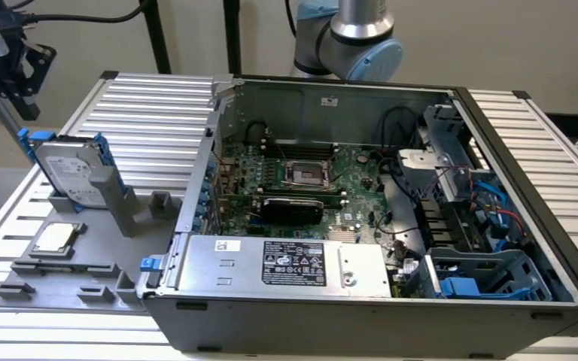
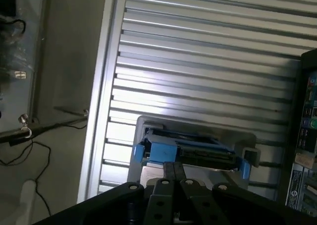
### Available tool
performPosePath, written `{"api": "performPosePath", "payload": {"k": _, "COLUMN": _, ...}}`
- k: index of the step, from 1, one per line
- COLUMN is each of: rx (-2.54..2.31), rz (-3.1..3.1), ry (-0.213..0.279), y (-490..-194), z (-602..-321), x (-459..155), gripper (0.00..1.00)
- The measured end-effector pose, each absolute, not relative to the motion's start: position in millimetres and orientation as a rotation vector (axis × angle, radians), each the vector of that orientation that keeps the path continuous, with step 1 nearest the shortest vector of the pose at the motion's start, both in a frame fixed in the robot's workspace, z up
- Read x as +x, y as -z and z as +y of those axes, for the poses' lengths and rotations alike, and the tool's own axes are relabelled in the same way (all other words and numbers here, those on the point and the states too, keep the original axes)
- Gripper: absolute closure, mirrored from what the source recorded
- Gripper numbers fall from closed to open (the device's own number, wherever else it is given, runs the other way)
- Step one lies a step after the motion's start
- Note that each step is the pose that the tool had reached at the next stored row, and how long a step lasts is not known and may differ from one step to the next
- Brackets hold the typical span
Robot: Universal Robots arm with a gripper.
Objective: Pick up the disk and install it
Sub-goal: 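Pick up the disk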
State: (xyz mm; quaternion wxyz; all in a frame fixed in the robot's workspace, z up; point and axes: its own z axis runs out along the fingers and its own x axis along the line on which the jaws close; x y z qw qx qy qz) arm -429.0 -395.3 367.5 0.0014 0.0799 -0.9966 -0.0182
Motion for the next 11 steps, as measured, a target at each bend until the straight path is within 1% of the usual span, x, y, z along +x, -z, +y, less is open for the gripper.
{"api": "performPosePath", "payload": {"k": 11, "rx": 0.561, "rz": -3.084, "ry": 0.057, "y": -367.0, "z": -395.3, "x": -428.9, "gripper": 0.89}}
